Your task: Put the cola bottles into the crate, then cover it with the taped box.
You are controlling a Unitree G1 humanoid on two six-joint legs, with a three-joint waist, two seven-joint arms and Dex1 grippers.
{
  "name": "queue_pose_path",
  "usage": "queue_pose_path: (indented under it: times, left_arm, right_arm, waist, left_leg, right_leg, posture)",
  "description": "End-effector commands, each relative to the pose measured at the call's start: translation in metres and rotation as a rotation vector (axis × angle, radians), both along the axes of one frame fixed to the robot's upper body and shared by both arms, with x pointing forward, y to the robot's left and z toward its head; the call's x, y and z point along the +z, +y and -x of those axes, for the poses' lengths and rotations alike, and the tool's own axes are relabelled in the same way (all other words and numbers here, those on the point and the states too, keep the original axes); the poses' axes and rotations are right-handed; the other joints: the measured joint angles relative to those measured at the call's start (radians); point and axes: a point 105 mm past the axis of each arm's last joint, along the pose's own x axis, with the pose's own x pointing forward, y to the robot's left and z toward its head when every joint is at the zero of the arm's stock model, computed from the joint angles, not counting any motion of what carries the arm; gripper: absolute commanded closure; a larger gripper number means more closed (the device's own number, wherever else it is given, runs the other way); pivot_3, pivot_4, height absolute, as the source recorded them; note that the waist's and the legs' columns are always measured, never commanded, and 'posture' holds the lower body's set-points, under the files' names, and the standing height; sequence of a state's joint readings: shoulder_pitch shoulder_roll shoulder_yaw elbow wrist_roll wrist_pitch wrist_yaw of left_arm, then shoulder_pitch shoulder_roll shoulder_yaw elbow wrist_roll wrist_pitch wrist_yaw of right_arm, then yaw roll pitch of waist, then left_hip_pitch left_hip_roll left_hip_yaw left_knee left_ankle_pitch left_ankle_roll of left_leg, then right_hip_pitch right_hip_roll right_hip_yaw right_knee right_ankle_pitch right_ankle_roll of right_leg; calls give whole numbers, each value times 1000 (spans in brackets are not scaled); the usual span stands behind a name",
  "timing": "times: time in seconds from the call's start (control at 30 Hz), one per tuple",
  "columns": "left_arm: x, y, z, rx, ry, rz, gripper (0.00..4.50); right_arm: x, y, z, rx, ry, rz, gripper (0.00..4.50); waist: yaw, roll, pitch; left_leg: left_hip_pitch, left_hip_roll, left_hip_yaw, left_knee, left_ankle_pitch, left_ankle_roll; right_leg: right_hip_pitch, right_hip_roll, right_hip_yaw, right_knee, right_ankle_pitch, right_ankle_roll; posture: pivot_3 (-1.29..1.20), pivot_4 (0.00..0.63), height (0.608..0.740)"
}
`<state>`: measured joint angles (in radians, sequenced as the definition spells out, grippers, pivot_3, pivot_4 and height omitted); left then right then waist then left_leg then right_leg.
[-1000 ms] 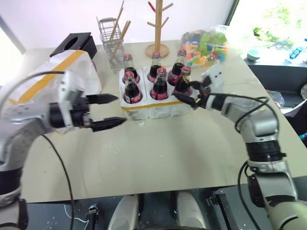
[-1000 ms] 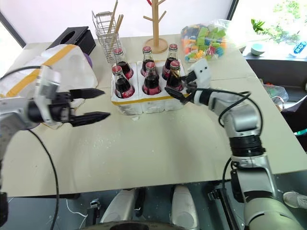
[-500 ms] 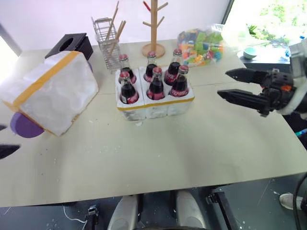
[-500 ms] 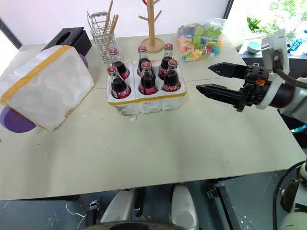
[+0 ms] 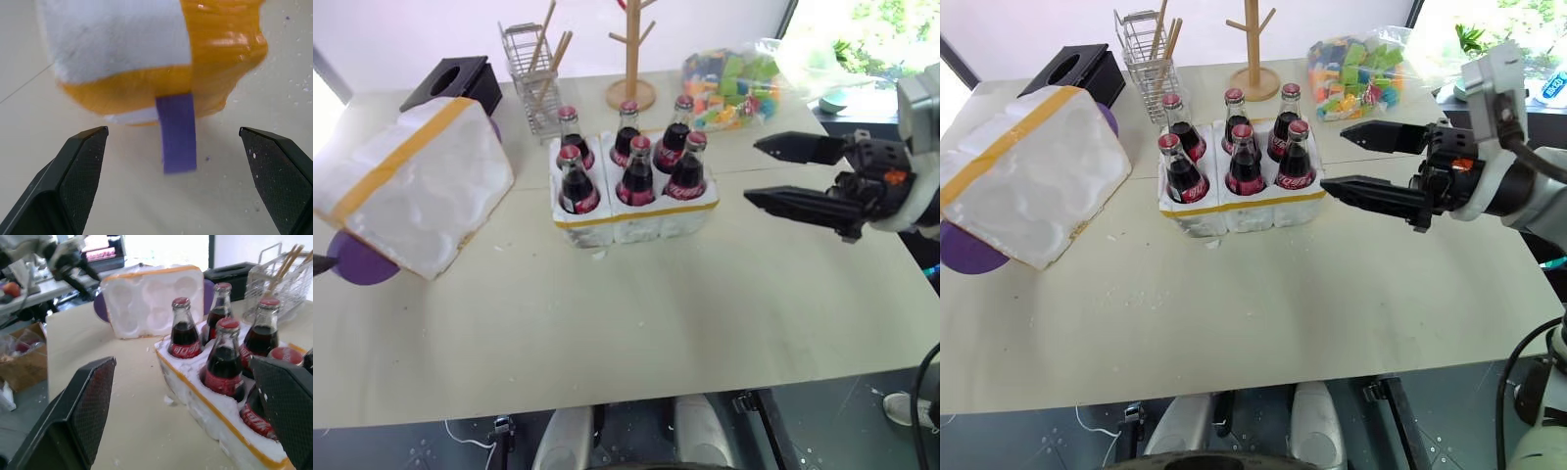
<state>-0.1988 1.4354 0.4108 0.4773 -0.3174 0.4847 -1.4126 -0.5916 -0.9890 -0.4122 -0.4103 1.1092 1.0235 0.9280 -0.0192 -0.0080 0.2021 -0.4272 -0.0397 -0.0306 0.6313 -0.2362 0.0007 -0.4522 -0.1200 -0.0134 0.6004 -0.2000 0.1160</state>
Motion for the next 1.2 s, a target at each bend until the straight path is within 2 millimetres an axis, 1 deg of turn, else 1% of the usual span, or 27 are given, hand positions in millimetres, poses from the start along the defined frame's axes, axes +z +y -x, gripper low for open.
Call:
queue_pose_path:
  times: [0.03,0.13,0.23,0.3,0.33,0.37,0.43,0.6,0.63,0.7,0.77,0.87,0.9,0.97,1.0,1.03,1.1,1.2]
  left_arm:
    - [4,0,-5,-18,31,-20,0]
    - [3,-1,-13,-27,43,-11,0]
    - [-5,-7,-24,-56,70,-16,0]
    - [-6,-9,-30,-65,72,-17,0]
    - [-6,-9,-32,-66,73,-10,517]
    - [-6,-10,-33,-71,78,-4,754]
    - [-7,-12,-36,-81,87,2,1726]
    - [-13,-9,-41,-72,87,-19,4315]
    - [-14,-8,-42,-68,80,-25,4485]
    - [-13,-8,-44,-69,59,-34,4485]
    - [-8,-8,-48,-66,8,-45,4485]
    - [6,-10,-58,-71,-123,-93,4485]
    - [14,-14,-63,-77,-188,-109,4485]
    - [47,-31,-77,-118,-410,-157,4485]
    - [65,-42,-82,-136,-518,-176,4485]
    - [79,-52,-85,-153,-602,-194,4485]
    - [101,-73,-91,-188,-742,-267,4485]
    - [127,-109,-95,-244,-914,-333,4485]
  right_arm:
    - [10,2,17,30,-61,26,65]
    - [10,1,18,13,-66,33,65]
    - [9,-3,17,-35,-71,12,65]
    - [7,-2,17,-40,-71,6,65]
    - [7,-2,18,-41,-70,4,0]
    - [6,-1,18,-42,-70,2,0]
    - [6,-1,18,-46,-72,-1,0]
    - [8,-1,18,-50,-79,-9,0]
    - [8,-2,18,-51,-79,-9,0]
    - [7,-2,17,-53,-75,-4,0]
    - [4,-4,15,-58,-59,6,0]
    - [1,-7,16,-46,-13,6,0]
    - [1,-8,16,-46,-13,8,0]
    - [-2,-12,9,-104,-41,26,0]
    - [-3,-15,5,-131,-44,29,0]
    - [-4,-16,4,-142,-40,28,0]
    - [-6,-17,3,-142,-30,23,0]
    - [-8,-18,2,-145,-22,14,0]
  waist:
    - [-2,-1,1]
    - [2,-3,1]
    - [6,-3,1]
    - [9,-3,1]
    - [9,-4,1]
    - [8,-5,0]
    - [8,-8,-1]
    - [10,-8,-1]
    - [11,-8,-1]
    - [13,-8,-1]
    - [16,-8,-1]
    - [21,-8,-2]
    - [23,-8,-1]
    - [29,-9,-1]
    - [33,-10,-2]
    - [34,-10,-2]
    - [35,-11,-2]
    - [33,-11,-2]
  left_leg:
    - [0,0,2,1,0,1]
    - [1,1,3,4,-1,1]
    - [1,2,3,15,-1,2]
    - [3,2,2,19,-1,2]
    - [3,3,2,21,-1,2]
    - [6,4,2,22,-1,2]
    - [7,5,2,24,-1,1]
    - [7,5,1,23,-1,2]
    - [7,4,1,23,-1,2]
    - [7,4,2,22,-1,2]
    - [7,4,2,22,-1,2]
    - [7,4,2,24,-1,2]
    - [7,4,2,24,-1,2]
    - [6,5,1,26,-1,2]
    - [6,5,0,27,-1,2]
    - [5,5,0,28,-1,2]
    - [2,4,-1,31,-1,2]
    - [2,3,0,31,-1,2]
  right_leg:
    - [0,1,0,0,0,0]
    - [1,2,0,0,1,1]
    - [2,2,0,9,0,1]
    - [4,2,0,11,0,1]
    - [5,2,0,12,0,1]
    - [8,3,0,12,0,-1]
    - [10,3,0,12,-1,-4]
    - [9,2,2,12,0,-4]
    - [9,2,2,12,1,-1]
    - [9,2,1,13,2,-1]
    - [9,2,1,13,2,-1]
    - [9,2,1,13,1,-1]
    - [10,2,1,13,1,-2]
    - [10,2,1,13,1,-2]
    - [10,2,1,13,2,-1]
    - [9,2,1,13,2,-1]
    - [9,1,1,13,3,1]
    - [9,0,4,11,5,4]
  posture:
    - [0,150,740]
    - [0,150,740]
    - [0,150,740]
    - [0,150,740]
    - [0,150,740]
    - [0,150,740]
    - [0,150,740]
    - [0,150,740]
    - [0,150,740]
    - [0,150,740]
    - [0,150,740]
    - [0,150,740]
    - [0,150,740]
    - [0,150,740]
    - [0,150,740]
    - [0,150,740]
    - [0,150,740]
    - [0,150,740]
